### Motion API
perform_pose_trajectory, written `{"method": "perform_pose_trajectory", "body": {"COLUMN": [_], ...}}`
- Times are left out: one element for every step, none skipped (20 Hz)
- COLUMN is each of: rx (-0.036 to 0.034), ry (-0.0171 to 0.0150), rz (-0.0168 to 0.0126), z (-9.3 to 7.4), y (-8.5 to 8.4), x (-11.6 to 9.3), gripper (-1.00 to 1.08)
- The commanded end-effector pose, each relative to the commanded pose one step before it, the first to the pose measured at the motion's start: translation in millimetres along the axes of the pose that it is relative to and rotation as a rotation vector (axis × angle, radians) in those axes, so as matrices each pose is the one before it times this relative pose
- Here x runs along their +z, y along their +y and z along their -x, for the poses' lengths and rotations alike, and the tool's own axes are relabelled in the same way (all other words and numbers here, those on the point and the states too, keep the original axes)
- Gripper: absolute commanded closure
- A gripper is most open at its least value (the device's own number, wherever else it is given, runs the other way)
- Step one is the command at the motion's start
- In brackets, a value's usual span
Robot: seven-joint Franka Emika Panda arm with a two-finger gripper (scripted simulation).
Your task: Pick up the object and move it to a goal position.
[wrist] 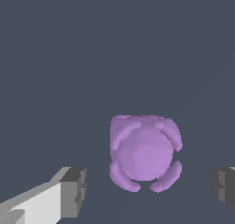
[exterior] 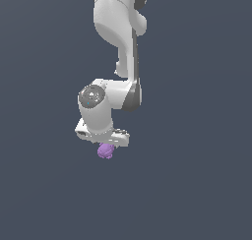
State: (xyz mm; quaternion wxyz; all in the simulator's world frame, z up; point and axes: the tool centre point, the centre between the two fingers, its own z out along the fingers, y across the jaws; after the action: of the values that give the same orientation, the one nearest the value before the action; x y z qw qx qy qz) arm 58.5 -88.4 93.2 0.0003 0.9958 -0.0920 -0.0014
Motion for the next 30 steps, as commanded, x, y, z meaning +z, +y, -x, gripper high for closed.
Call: {"method": "perform_pose_trajectory", "body": {"rx": [0.00842, 0.00136, 0.00000, -0.00140, 0.00000, 0.00000, 0.00000, 0.00000, 0.00000, 0.00057, 0.00000, 0.00041, 0.00000, 0.00058, 0.00000, 0.00000, 0.00000, 0.00000, 0.00000, 0.00050, 0.00000, 0.00000, 0.00000, 0.00000, 0.00000, 0.00000, 0.00000, 0.00000, 0.00000, 0.00000], "ry": [0.00244, 0.00022, 0.00000, -0.00128, 0.00000, 0.00000, 0.00000, 0.00000, 0.00000, 0.00037, 0.00000, 0.00025, 0.00000, 0.00036, 0.00000, 0.00000, 0.00000, 0.00000, 0.00000, 0.00045, 0.00000, 0.00000, 0.00000, 0.00000, 0.00000, 0.00000, 0.00000, 0.00000, 0.00000, 0.00000], "rz": [-0.00074, -0.00005, 0.00000, 0.00046, 0.00000, 0.00000, 0.00000, 0.00000, 0.00000, -0.00014, 0.00000, -0.00010, 0.00000, -0.00013, 0.00000, 0.00000, 0.00000, 0.00000, 0.00000, -0.00016, 0.00000, 0.00000, 0.00000, 0.00000, 0.00000, 0.00000, 0.00000, 0.00000, 0.00000, 0.00000], "z": [-3.36, -0.45, -0.14, 1.16, 0.00, -0.01, -0.01, 0.00, 0.01, 0.04, 0.06, 0.09, 0.11, 0.09, 0.05, -0.02, -0.10, -0.19, -0.29, -0.40, -0.42, -0.16, 0.00, 0.00, 0.00, 0.00, 0.00, 0.00, 0.00, 0.00], "y": [3.56, 0.63, -0.10, -0.23, -0.01, -0.02, -0.03, -0.04, -0.05, 0.33, -0.07, 0.20, -0.09, 0.32, -0.07, -0.06, -0.05, -0.04, -0.02, 0.33, 0.00, 0.00, 0.00, 0.00, 0.00, 0.00, 0.00, 0.00, 0.00, 0.00], "x": [3.05, 0.53, 0.23, -0.61, 0.40, 1.18, 1.96, 2.73, 3.50, 4.00, 5.01, 5.55, 6.21, 5.29, 4.70, 3.85, 3.01, 2.17, 1.32, 0.16, -0.23, -0.21, 0.00, 0.00, 0.00, 0.00, 0.00, 0.00, 0.00, 0.00], "gripper": [-0.92, -0.92, -0.92, -0.92, -0.92, -0.92, -0.92, -0.92, -0.92, -0.92, -0.92, -0.92, -0.92, -0.92, -0.92, -0.92, -0.92, -0.92, -0.92, -0.92, -0.92, -0.92, 1.08, 1.08, 1.08, 1.08, 1.08, 1.08, 1.08, 1.08]}}
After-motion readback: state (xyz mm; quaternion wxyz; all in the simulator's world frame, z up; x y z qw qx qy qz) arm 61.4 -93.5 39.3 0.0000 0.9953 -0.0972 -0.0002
